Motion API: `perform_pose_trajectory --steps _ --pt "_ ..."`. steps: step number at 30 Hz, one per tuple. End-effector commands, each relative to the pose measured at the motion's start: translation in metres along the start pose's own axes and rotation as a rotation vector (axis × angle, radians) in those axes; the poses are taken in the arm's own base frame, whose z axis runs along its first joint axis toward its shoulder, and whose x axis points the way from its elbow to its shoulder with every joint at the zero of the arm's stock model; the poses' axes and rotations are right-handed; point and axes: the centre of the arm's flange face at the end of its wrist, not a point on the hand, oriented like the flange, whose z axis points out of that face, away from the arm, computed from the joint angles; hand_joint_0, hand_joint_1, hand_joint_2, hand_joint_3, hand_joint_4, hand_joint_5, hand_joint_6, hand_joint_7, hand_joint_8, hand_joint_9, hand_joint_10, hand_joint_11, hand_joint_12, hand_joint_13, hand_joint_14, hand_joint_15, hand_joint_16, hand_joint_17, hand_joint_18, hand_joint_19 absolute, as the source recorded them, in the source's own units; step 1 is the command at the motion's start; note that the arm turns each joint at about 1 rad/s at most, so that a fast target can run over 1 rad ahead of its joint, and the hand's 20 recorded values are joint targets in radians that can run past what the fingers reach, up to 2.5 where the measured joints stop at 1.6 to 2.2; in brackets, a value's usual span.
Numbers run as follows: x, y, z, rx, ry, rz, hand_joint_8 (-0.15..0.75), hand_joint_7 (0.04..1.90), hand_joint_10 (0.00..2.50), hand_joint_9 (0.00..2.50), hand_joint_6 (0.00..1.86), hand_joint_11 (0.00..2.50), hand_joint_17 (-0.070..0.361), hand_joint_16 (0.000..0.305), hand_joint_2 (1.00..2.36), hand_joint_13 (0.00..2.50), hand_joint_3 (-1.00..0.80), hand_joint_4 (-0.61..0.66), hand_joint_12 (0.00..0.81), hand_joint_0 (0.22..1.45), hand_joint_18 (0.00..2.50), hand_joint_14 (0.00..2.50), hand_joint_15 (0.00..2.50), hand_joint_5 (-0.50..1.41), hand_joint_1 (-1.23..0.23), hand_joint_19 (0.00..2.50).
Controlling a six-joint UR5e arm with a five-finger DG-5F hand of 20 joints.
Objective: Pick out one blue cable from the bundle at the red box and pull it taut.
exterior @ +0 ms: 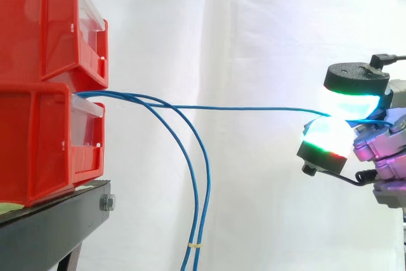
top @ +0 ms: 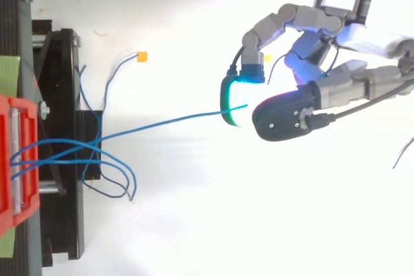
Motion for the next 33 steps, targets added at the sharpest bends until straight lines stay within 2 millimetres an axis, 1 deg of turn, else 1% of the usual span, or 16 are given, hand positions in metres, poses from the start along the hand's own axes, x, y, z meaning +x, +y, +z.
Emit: perform_pose_trajectory --steps 1,3,7,8,13,17,20,24,30,33 --pt "0.0028 0.0031 0.0016 -0.020 -0.002 -0.008 0.307 1.11 2.33 1.12 0.97 1.30 0.120 0.053 1.02 1.37 -0.17 -0.25 0.358 0.77 1.08 1.04 1.37 -0.16 -0.83 1.10" --pt "0.0060 0.0033 0.0014 -0.023 0.003 -0.032 0.307 1.11 2.33 1.12 0.97 1.31 0.121 0.054 1.02 1.37 -0.17 -0.24 0.355 0.77 1.08 1.04 1.38 -0.16 -0.83 1.09" --pt "0.0057 0.0032 0.0014 -0.022 0.000 -0.059 0.300 1.11 2.33 1.11 0.97 1.30 0.120 0.053 1.02 1.37 -0.17 -0.24 0.353 0.77 1.07 1.04 1.37 -0.16 -0.83 1.09" --pt "0.0057 0.0041 0.0018 -0.025 -0.001 -0.066 0.310 1.11 2.33 1.12 0.97 1.29 0.120 0.053 1.02 1.37 -0.17 -0.24 0.353 0.77 1.07 1.04 1.37 -0.16 -0.83 1.10" --pt "0.0037 0.0029 0.0015 -0.021 -0.003 -0.074 0.307 1.11 2.32 1.12 0.97 1.32 0.120 0.053 1.02 1.37 -0.17 -0.24 0.353 0.77 1.07 1.04 1.36 -0.16 -0.83 1.10" --pt "0.0037 0.0036 0.0018 -0.023 -0.004 -0.075 0.307 1.11 2.33 1.12 0.97 1.29 0.121 0.054 1.02 1.37 -0.17 -0.24 0.349 0.77 1.07 1.03 1.36 -0.16 -0.83 1.09" --pt "0.0037 0.0036 0.0018 -0.023 -0.004 -0.074 0.301 1.11 2.34 1.12 0.97 1.27 0.121 0.054 1.02 1.38 -0.17 -0.24 0.351 0.77 1.06 0.97 1.40 -0.16 -0.83 1.07" --pt "0.0037 0.0029 0.0015 -0.021 -0.003 -0.076 0.300 1.11 2.32 1.12 0.97 1.32 0.121 0.054 1.02 1.38 -0.17 -0.24 0.350 0.77 1.05 0.95 1.38 -0.16 -0.83 1.07" --pt "0.0039 0.0029 0.0015 -0.022 -0.002 -0.074 0.312 1.12 2.34 1.12 0.96 1.29 0.121 0.054 1.02 1.38 -0.17 -0.25 0.351 0.77 1.07 1.03 1.36 -0.16 -0.83 1.08" --pt "0.0039 0.0029 0.0015 -0.022 -0.002 -0.074 0.300 1.12 2.33 1.12 0.96 1.31 0.121 0.054 1.02 1.38 -0.17 -0.25 0.345 0.77 1.07 1.06 1.35 -0.16 -0.83 1.08"
